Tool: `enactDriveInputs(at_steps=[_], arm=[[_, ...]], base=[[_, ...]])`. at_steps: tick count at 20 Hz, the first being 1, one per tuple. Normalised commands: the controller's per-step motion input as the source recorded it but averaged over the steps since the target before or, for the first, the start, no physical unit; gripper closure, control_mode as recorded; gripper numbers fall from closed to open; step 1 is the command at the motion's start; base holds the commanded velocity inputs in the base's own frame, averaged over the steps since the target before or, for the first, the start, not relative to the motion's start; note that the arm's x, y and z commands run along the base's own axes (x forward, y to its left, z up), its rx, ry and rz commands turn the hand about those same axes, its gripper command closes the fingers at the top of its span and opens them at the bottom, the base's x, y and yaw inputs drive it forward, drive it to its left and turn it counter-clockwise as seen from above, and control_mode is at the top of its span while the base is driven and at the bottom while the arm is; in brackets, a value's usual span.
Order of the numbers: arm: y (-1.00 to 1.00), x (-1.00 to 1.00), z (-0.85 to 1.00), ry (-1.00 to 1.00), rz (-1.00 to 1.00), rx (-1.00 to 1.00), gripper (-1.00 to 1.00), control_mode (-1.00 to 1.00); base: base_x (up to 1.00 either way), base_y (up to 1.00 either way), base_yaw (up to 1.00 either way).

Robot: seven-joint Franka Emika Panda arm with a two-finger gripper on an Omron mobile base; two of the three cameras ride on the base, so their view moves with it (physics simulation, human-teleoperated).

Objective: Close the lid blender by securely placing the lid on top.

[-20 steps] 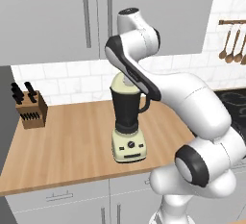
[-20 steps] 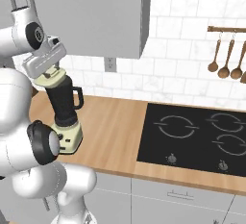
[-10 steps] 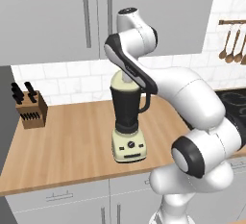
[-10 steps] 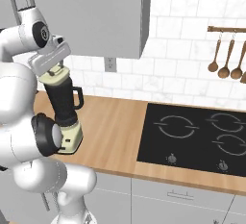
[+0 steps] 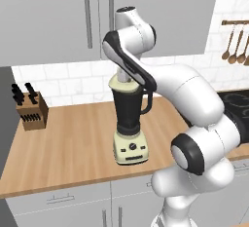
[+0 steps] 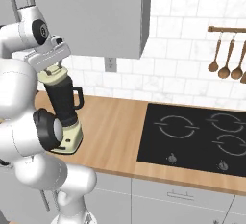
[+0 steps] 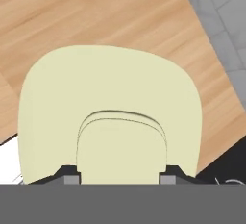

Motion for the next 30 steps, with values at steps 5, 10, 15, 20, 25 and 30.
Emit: enactDriveInputs(at_steps=[5, 10, 15, 20, 25, 30], arm=[[-0.06, 0.0, -0.01, 0.01, -0.04, 0.06, 1.0, -1.0], [-0.11, 0.01, -0.03, 0.0, -0.01, 0.05, 1.0, -1.0], [-0.31, 0.0, -0.19, 0.0, -0.03, 0.04, 1.0, -1.0], [-0.16, -0.05, -0.02, 0.0, 0.0, 0.05, 1.0, -1.0], [0.0, 0.02, 0.0, 0.0, -0.03, 0.02, 1.0, -1.0], [0.08, 0.0, 0.0, 0.0, -0.01, 0.02, 1.0, -1.0]], base=[[0.0, 0.0, 0.0], [0.0, 0.0, 0.0], [0.0, 0.0, 0.0], [0.0, 0.0, 0.0], [0.0, 0.0, 0.0], [0.0, 0.0, 0.0]])
